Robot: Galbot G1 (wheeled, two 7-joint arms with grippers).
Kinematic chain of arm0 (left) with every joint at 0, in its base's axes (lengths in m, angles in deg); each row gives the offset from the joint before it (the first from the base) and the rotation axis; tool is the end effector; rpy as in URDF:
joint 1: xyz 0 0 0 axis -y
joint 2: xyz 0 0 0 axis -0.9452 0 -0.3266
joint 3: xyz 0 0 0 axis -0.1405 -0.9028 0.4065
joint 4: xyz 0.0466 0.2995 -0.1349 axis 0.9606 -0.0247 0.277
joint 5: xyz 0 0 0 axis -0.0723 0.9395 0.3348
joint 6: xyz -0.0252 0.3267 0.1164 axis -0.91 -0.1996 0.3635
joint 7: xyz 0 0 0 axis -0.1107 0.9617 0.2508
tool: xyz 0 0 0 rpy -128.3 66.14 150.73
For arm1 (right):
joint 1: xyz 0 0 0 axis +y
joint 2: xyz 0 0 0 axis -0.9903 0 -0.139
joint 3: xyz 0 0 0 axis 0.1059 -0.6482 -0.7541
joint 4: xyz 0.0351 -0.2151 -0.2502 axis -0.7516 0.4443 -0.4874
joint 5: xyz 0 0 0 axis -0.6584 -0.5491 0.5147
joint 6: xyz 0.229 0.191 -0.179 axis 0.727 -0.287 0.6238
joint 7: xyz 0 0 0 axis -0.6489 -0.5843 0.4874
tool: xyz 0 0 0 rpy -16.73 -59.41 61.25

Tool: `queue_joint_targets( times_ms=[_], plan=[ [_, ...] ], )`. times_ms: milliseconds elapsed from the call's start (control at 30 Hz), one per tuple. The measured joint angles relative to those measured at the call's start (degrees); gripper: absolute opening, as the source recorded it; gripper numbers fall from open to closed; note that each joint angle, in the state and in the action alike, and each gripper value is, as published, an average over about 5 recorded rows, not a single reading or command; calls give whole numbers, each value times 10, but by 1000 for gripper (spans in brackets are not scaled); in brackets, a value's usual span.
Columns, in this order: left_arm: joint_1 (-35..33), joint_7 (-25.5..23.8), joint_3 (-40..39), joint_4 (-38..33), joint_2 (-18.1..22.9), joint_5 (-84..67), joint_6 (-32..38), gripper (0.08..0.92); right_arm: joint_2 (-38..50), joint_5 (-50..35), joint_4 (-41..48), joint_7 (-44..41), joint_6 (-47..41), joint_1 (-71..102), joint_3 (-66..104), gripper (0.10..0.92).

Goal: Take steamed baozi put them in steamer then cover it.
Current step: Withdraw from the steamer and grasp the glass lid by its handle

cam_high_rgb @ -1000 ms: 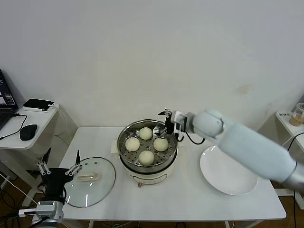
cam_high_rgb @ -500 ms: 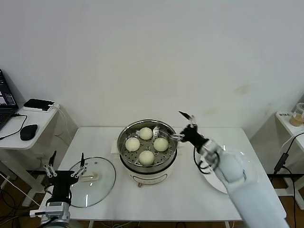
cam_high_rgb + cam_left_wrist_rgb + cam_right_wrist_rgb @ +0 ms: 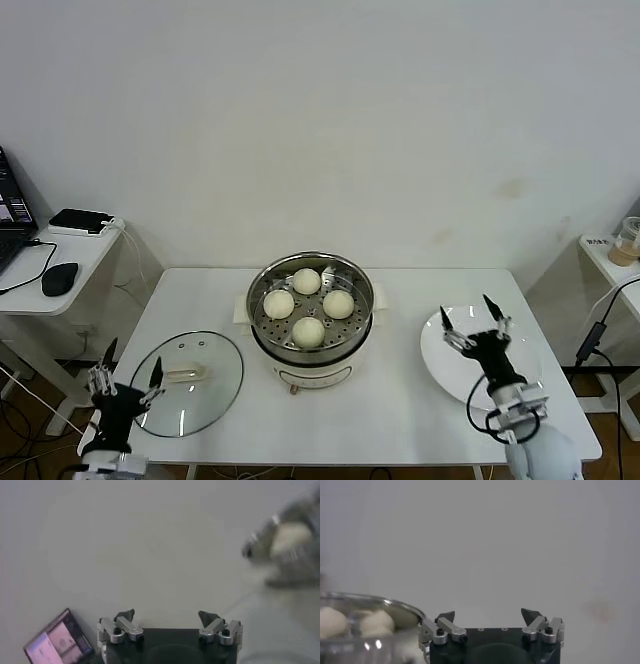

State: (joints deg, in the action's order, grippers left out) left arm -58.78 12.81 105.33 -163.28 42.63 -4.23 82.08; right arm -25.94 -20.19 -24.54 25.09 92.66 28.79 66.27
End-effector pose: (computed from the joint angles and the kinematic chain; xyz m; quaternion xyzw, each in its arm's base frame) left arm 0.1462 0.1226 -0.2946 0.0418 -0.8592 -0.5078 0.0461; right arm 0.2316 -0.1212 -0.2979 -0.0427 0.9945 -0.0885 0.0365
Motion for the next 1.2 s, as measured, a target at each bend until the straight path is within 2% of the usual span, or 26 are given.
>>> queue_joint_targets(
  times_ms=[167,367,700,1200],
  plan=[
    [-26,5,4,22,-19,113,10,823,-22,9,-8,8,2,29,22,823],
    [-22,9,-9,51,-38,210,17,823,-44,22,-15,16,7,56,38,823],
    [38,14,-61,118,-59,282,24,823,-69,40,-14,25,13,78,52,823],
    [128,4,-127,204,-85,310,20,823,-78,50,-23,28,16,102,65,823]
  ],
)
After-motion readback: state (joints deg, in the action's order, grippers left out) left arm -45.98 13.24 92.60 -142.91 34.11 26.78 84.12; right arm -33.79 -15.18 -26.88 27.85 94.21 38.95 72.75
